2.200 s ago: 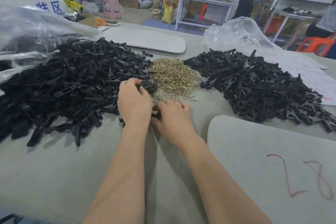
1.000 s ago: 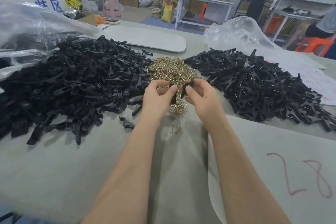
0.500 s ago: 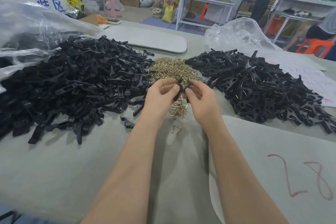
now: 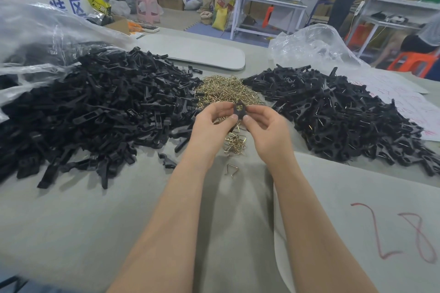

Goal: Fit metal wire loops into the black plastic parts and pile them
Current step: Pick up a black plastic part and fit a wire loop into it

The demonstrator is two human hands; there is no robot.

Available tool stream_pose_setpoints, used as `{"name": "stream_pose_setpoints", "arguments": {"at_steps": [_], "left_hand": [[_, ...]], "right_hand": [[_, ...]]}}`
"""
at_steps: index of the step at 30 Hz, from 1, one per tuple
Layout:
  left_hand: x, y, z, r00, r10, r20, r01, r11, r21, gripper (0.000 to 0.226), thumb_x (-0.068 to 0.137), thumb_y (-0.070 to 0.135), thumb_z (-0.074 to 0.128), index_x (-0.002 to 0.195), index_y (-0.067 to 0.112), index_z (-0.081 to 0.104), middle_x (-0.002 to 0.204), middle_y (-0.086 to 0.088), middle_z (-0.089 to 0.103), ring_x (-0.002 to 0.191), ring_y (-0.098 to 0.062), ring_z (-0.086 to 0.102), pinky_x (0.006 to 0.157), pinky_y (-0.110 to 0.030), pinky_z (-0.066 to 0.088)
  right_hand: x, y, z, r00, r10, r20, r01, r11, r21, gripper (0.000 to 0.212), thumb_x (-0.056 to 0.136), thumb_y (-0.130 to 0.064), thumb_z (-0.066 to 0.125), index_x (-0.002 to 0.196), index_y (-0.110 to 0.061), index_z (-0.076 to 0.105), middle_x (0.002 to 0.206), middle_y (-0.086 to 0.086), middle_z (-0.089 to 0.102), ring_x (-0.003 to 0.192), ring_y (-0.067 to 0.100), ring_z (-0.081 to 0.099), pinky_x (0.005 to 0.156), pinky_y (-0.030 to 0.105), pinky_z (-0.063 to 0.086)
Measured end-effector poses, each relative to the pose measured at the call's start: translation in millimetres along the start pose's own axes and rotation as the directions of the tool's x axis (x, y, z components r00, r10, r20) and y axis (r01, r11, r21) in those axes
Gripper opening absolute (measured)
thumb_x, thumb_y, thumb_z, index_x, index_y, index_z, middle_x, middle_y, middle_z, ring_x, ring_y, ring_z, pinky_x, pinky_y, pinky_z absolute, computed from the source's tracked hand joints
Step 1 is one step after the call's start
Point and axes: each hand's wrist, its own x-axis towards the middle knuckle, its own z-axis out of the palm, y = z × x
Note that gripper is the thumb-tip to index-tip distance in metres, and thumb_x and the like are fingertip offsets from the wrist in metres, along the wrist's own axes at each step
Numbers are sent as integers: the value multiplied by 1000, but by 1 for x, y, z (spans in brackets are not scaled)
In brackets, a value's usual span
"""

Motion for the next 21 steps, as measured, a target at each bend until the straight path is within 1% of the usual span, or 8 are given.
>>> {"name": "stream_pose_setpoints", "arguments": {"at_steps": [4, 8, 11, 14, 17, 19, 20, 21], "left_hand": [[0, 0, -1, 1000, -14, 8, 14, 1000, 2, 24, 88, 1, 61, 100, 21, 62, 97, 2, 66, 97, -16, 63, 94, -32, 51], [0, 1, 0, 998, -54, 26, 56, 995, -81, 16, 91, 3, 58, 100, 16, 64, 95, -7, 66, 87, -16, 63, 87, -31, 53], [0, 2, 0, 998, -55, 38, 60, 990, -126, 15, 90, 3, 60, 96, 16, 63, 88, -4, 65, 81, -13, 64, 82, -27, 55], [-1, 3, 0, 993, -82, 89, 98, 978, -186, 17, 88, 2, 62, 102, 12, 61, 89, -4, 64, 82, -14, 65, 85, -28, 54], [-2, 4, -2, 981, -106, 161, 137, 971, -196, 20, 89, 4, 61, 107, 12, 61, 84, 0, 66, 83, -12, 65, 87, -27, 54], [-2, 5, -3, 979, -100, 180, 136, 970, -200, 15, 90, 2, 59, 101, 11, 63, 75, 4, 67, 76, -9, 65, 81, -21, 55], [-2, 6, -3, 982, -104, 156, 136, 969, -207, 13, 89, 1, 59, 98, 11, 64, 72, 4, 67, 73, -8, 65, 77, -18, 54], [-1, 7, -4, 987, -119, 110, 142, 961, -236, 12, 89, 1, 60, 95, 10, 64, 73, 3, 67, 72, -7, 64, 73, -15, 54]], "right_hand": [[0, 0, 0, 1000, -12, -4, 12, 1000, 12, 20, 89, 3, 57, 100, -12, 60, 88, -8, 65, 81, 2, 63, 81, 19, 52], [1, 1, -2, 999, 27, -23, -27, 999, 33, 17, 89, 1, 58, 98, -13, 61, 91, 3, 66, 88, 17, 64, 85, 27, 53], [1, 1, -4, 995, 97, 6, -97, 980, 175, 19, 91, 2, 55, 93, -15, 64, 93, 8, 68, 87, 18, 66, 84, 28, 53], [2, 1, -6, 976, 192, 101, -216, 898, 383, 20, 93, 3, 49, 96, -7, 67, 90, 9, 70, 83, 16, 66, 80, 26, 55], [3, -1, -7, 948, 255, 188, -315, 823, 473, 21, 94, 1, 49, 90, -9, 67, 81, 5, 70, 77, 12, 65, 73, 21, 55], [3, -2, -6, 936, 313, 160, -351, 791, 501, 12, 93, -1, 53, 90, -8, 62, 79, 7, 67, 70, 11, 65, 67, 19, 54], [3, -2, -5, 931, 344, 123, -358, 793, 493, 6, 92, -2, 55, 92, -7, 59, 80, 9, 66, 67, 11, 66, 65, 19, 55], [3, -2, -5, 932, 357, 70, -350, 831, 432, 5, 92, -4, 57, 95, -7, 56, 83, 11, 66, 66, 11, 66, 65, 20, 56]]}}
